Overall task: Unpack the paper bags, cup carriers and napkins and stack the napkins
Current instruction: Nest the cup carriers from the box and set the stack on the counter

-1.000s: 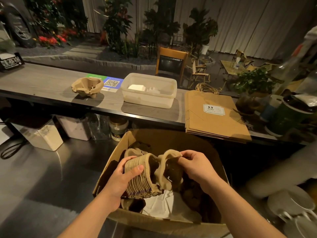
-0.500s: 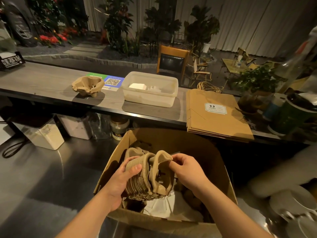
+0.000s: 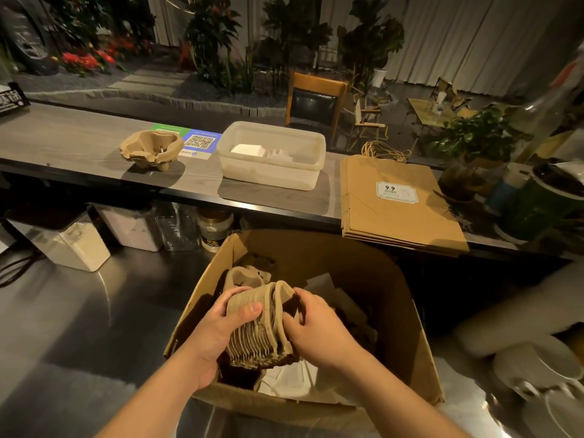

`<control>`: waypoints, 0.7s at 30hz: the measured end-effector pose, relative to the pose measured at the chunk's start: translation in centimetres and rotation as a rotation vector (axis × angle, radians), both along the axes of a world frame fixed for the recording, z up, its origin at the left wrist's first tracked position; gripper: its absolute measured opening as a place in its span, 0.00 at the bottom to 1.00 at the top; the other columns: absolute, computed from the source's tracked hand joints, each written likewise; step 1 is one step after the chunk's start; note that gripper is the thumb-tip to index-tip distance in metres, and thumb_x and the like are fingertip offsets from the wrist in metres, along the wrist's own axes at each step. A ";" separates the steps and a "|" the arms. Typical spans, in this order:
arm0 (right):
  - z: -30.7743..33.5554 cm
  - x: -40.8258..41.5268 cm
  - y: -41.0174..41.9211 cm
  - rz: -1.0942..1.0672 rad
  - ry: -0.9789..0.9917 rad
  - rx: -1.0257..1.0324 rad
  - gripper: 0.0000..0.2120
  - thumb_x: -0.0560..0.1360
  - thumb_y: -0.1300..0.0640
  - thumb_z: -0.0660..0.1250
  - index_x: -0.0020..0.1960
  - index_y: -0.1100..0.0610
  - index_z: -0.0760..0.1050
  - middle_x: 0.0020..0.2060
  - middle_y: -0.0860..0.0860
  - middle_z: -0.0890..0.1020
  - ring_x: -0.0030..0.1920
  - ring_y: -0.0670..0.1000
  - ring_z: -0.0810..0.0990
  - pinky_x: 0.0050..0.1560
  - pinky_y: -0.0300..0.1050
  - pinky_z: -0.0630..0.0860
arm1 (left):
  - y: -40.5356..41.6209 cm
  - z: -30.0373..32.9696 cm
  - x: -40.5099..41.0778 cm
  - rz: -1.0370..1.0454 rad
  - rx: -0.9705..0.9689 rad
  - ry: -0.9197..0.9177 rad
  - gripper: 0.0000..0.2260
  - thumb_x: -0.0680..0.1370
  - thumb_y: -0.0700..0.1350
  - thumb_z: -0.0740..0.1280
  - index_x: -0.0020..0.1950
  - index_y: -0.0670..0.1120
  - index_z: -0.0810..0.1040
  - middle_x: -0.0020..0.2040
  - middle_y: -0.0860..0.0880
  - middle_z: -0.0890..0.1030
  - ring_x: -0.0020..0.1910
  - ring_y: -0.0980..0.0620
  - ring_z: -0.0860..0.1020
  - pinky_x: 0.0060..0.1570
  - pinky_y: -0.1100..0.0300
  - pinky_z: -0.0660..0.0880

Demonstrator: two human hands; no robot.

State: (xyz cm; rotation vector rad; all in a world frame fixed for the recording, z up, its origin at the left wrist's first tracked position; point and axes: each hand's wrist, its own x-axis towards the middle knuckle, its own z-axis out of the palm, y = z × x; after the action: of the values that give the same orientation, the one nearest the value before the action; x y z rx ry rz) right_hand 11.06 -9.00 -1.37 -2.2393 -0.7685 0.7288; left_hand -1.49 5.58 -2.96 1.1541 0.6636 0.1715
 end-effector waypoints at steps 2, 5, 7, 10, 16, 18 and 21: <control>-0.3 1.3 -0.4 -0.079 0.150 0.108 0.25 0.81 0.42 0.62 0.77 0.46 0.66 0.68 0.46 0.77 0.64 0.46 0.76 0.66 0.50 0.75 | 0.0 -0.1 0.2 0.008 0.003 0.012 0.39 0.53 0.68 0.80 0.63 0.61 0.78 0.58 0.49 0.84 0.59 0.44 0.80 0.54 0.49 0.75; -1.4 4.4 -1.3 -0.425 0.245 0.103 0.22 0.83 0.46 0.63 0.75 0.51 0.69 0.60 0.50 0.80 0.56 0.50 0.80 0.55 0.47 0.79 | 0.1 -0.1 0.4 0.045 -0.015 0.020 0.38 0.53 0.67 0.78 0.62 0.59 0.78 0.56 0.49 0.86 0.59 0.44 0.80 0.53 0.49 0.73; -3.1 7.0 -2.1 -0.558 0.204 -0.009 0.21 0.81 0.47 0.65 0.72 0.52 0.73 0.59 0.53 0.81 0.56 0.53 0.81 0.56 0.51 0.81 | 0.2 0.0 0.4 0.055 -0.031 0.017 0.36 0.56 0.66 0.78 0.62 0.59 0.78 0.56 0.49 0.86 0.59 0.44 0.80 0.52 0.49 0.74; -5.2 9.8 -3.2 -0.404 0.074 -0.250 0.13 0.82 0.52 0.64 0.64 0.55 0.76 0.57 0.52 0.81 0.57 0.54 0.80 0.60 0.48 0.77 | 0.3 -0.2 0.4 0.066 -0.062 0.012 0.27 0.68 0.61 0.80 0.64 0.57 0.77 0.56 0.47 0.86 0.58 0.43 0.81 0.49 0.50 0.76; -7.5 11.1 -4.2 -0.130 0.069 -0.412 0.27 0.80 0.46 0.69 0.74 0.58 0.69 0.68 0.56 0.77 0.67 0.57 0.76 0.64 0.45 0.72 | 0.7 -1.0 0.3 0.048 -0.061 0.024 0.34 0.62 0.64 0.80 0.65 0.59 0.77 0.56 0.48 0.86 0.61 0.41 0.81 0.62 0.39 0.78; -8.3 11.1 -4.5 -0.089 0.116 -0.404 0.33 0.77 0.44 0.72 0.76 0.57 0.67 0.69 0.55 0.77 0.67 0.55 0.76 0.65 0.44 0.73 | 0.8 -1.1 0.3 0.033 -0.057 0.024 0.37 0.58 0.65 0.80 0.65 0.59 0.77 0.56 0.48 0.86 0.61 0.41 0.81 0.64 0.37 0.77; -8.8 10.8 -5.0 0.024 0.181 -0.473 0.42 0.75 0.46 0.74 0.81 0.54 0.56 0.72 0.54 0.73 0.70 0.55 0.73 0.67 0.44 0.71 | 0.9 -1.2 0.3 0.030 -0.064 0.024 0.37 0.57 0.66 0.80 0.65 0.60 0.78 0.57 0.48 0.86 0.62 0.41 0.81 0.65 0.36 0.75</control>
State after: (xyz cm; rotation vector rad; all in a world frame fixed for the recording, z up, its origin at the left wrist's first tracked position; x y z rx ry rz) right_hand 21.83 -14.00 -10.16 -2.5303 -0.5767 1.2097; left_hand -1.18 6.46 -4.14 1.0864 0.7030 0.1612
